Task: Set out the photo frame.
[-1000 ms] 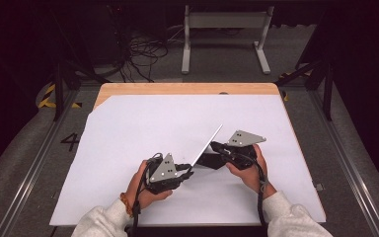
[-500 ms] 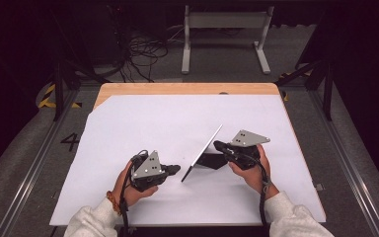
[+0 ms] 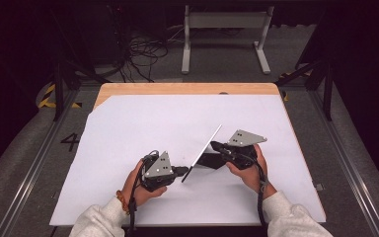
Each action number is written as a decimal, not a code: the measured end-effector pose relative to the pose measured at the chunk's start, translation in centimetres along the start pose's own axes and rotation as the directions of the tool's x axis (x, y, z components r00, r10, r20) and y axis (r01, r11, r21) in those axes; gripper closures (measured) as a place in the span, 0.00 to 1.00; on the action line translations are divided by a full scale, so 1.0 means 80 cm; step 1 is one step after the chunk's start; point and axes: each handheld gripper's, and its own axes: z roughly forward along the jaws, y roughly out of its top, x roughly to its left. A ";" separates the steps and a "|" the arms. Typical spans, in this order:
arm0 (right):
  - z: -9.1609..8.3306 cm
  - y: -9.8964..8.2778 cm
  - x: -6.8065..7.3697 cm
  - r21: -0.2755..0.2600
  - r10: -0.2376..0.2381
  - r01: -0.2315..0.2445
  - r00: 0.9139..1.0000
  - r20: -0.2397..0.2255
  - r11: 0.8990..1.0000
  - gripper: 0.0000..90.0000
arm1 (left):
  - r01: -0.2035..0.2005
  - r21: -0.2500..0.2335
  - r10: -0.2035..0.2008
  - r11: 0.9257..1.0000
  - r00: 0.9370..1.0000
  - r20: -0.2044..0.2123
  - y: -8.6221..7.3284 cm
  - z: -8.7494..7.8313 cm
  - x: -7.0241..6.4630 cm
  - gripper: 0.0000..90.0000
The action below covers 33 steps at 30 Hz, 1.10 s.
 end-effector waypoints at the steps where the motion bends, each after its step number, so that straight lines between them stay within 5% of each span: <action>1: 0.001 0.000 0.000 0.000 0.001 -0.001 1.000 -0.001 1.000 1.00 | -0.002 0.001 0.002 1.000 1.000 0.002 0.001 0.001 -0.001 1.00; 28: 0.004 -0.001 0.001 -0.011 -0.004 0.004 1.000 -0.006 1.000 1.00 | -0.027 0.017 0.027 0.999 0.999 -0.017 0.017 0.035 -0.014 0.99; 33: -0.004 -0.003 0.003 -0.003 -0.035 0.035 0.999 0.032 0.999 1.00 | -0.039 0.020 0.039 0.999 0.999 -0.031 0.016 0.029 -0.014 1.00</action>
